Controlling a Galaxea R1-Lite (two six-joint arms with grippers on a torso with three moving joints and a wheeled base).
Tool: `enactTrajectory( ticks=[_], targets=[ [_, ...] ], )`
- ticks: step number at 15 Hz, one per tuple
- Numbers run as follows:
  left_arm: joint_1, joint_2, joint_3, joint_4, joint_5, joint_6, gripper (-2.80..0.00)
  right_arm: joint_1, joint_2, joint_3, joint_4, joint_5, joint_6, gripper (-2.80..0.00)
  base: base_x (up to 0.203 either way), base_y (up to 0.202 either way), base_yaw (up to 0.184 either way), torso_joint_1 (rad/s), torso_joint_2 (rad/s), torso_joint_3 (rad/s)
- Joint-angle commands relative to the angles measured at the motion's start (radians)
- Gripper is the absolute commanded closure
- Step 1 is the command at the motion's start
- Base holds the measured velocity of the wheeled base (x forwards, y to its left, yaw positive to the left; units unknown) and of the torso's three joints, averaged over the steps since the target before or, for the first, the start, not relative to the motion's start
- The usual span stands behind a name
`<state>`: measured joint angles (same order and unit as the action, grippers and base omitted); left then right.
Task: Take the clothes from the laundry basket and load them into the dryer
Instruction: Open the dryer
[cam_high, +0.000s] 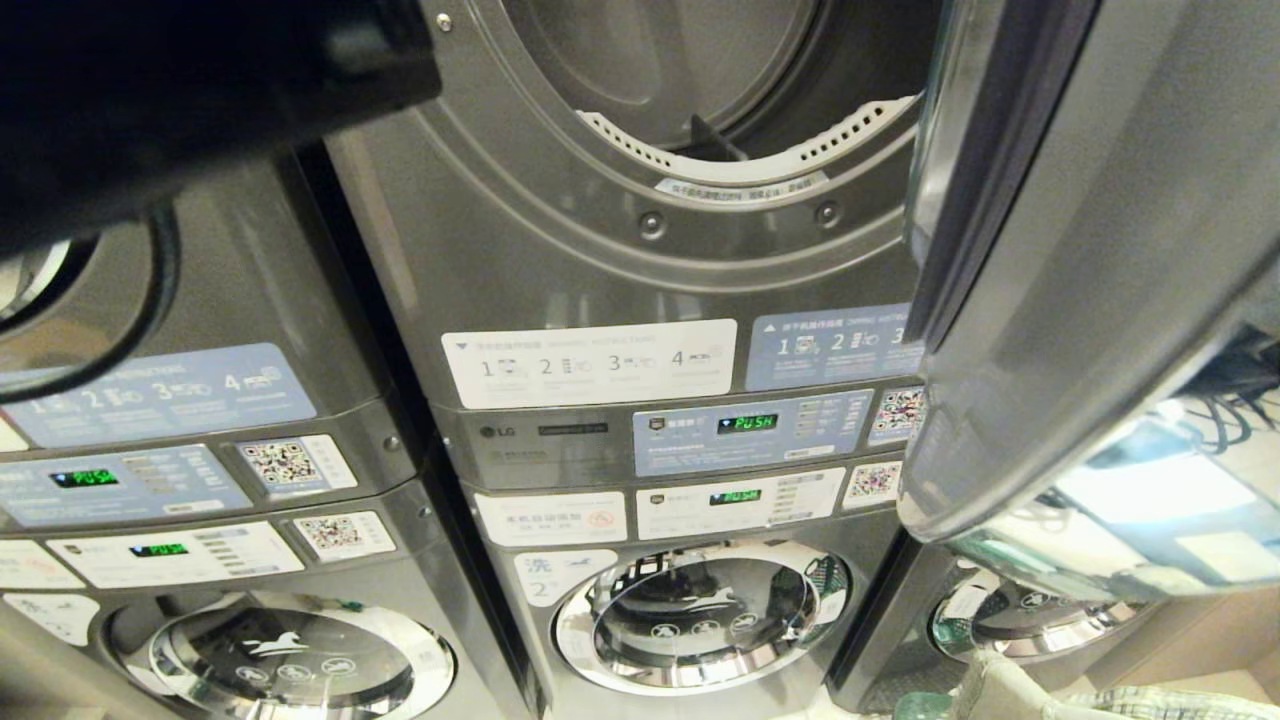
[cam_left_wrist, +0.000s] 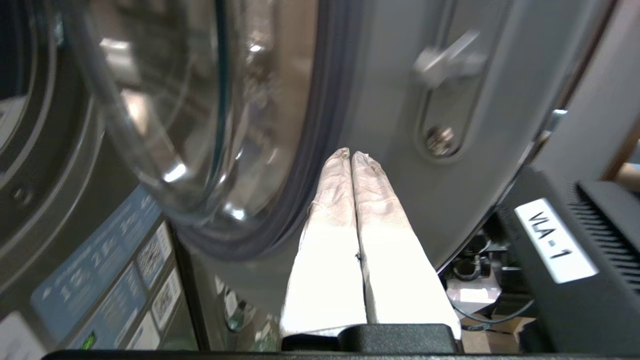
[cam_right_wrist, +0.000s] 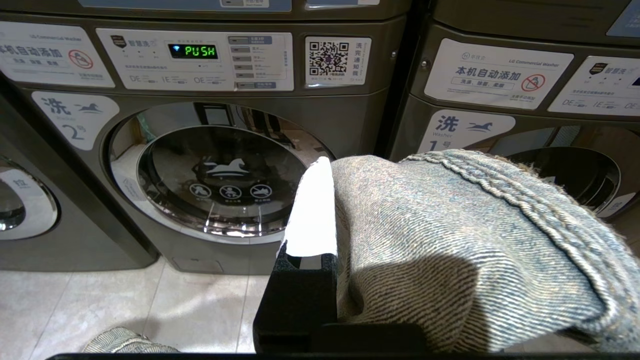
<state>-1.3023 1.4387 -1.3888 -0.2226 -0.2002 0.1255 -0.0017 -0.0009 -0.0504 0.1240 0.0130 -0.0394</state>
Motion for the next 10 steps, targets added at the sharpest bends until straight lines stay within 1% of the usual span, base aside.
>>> enactTrajectory(
  ticks=[1, 3, 5, 6, 8, 10],
  targets=[
    [0.003, -0.007, 0.031, 0.002, 0.03, 0.0, 0.0, 0.0, 0.001, 0.0, 0.0, 0.001, -0.001, 0.0, 0.0, 0.0, 0.0, 0.0, 0.0, 0.0],
    [0.008, -0.063, 0.105, 0.0, 0.067, -0.005, 0.0, 0.0, 0.001, 0.0, 0.0, 0.001, -0.002, 0.0, 0.0, 0.0, 0.0, 0.0, 0.0, 0.0],
    [0.03, -0.131, 0.194, -0.002, 0.077, -0.006, 0.0, 0.0, 0.001, 0.0, 0.0, 0.001, -0.006, 0.0, 0.0, 0.0, 0.0, 0.0, 0.0, 0.0],
    [0.053, -0.161, 0.232, -0.003, 0.079, -0.006, 0.0, 0.0, 0.001, 0.0, 0.0, 0.001, -0.007, 0.0, 0.0, 0.0, 0.0, 0.0, 0.0, 0.0],
    [0.14, -0.204, 0.279, -0.006, 0.08, -0.007, 0.0, 0.0, 0.001, 0.0, 0.0, 0.002, -0.01, 0.0, 0.0, 0.0, 0.0, 0.0, 0.0, 0.0],
    [0.255, -0.238, 0.31, -0.007, 0.079, -0.022, 0.0, 0.0, 0.001, 0.001, 0.0, 0.002, -0.01, 0.0, 0.0, 0.0, 0.0, 0.0, 0.0, 0.0]
  ],
)
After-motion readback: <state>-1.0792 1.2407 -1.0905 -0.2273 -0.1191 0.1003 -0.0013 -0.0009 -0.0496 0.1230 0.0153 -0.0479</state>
